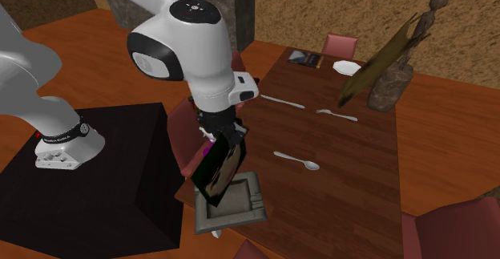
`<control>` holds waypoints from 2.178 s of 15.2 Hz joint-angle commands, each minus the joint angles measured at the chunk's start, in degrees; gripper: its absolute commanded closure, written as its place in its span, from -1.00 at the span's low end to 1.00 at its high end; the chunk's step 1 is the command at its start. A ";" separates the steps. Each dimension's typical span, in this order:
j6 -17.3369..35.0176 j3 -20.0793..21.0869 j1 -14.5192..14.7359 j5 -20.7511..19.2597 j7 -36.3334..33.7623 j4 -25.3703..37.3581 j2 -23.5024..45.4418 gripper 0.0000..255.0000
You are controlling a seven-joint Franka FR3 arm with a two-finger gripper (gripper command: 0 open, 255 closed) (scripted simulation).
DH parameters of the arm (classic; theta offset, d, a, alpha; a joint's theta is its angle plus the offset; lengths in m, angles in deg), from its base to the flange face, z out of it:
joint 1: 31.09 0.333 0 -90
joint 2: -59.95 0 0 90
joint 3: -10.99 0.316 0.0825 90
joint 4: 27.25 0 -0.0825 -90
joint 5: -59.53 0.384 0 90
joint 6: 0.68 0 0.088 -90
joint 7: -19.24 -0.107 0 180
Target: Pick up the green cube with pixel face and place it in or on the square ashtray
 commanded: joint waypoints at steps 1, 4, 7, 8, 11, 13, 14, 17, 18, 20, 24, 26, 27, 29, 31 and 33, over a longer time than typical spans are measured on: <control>1.42 0.09 -0.06 0.37 0.35 -0.47 0.88 1.00; 3.41 0.23 -0.14 0.87 0.82 -1.31 2.08 1.00; 5.37 0.41 -0.24 1.42 1.31 -2.04 3.36 1.00; 6.02 0.47 -0.28 1.61 1.49 -2.26 3.81 1.00; 7.93 0.69 -0.41 2.21 2.01 -2.83 5.21 1.00; 9.19 0.85 -0.50 2.62 2.38 -3.15 6.18 1.00; 9.81 0.94 -0.56 2.83 2.57 -3.30 6.68 1.00; 11.66 1.23 -0.74 3.49 3.14 -3.64 8.24 1.00; 12.26 1.33 -0.80 3.71 3.33 -3.73 8.77 1.00; 12.76 1.42 -0.86 3.89 3.49 -3.81 9.21 1.00; 12.76 1.44 -0.88 3.88 3.48 -3.80 9.21 1.00; 12.76 1.45 -0.89 3.88 3.48 -3.80 9.21 1.00; 13.03 1.49 -0.86 3.93 3.49 -4.06 9.22 -1.00; 13.11 1.51 -0.86 3.95 3.51 -4.06 9.29 -1.00; 13.05 1.50 -0.84 3.93 3.46 -4.02 9.27 -1.00; 11.26 1.15 -0.80 3.34 3.13 -3.63 7.85 -1.00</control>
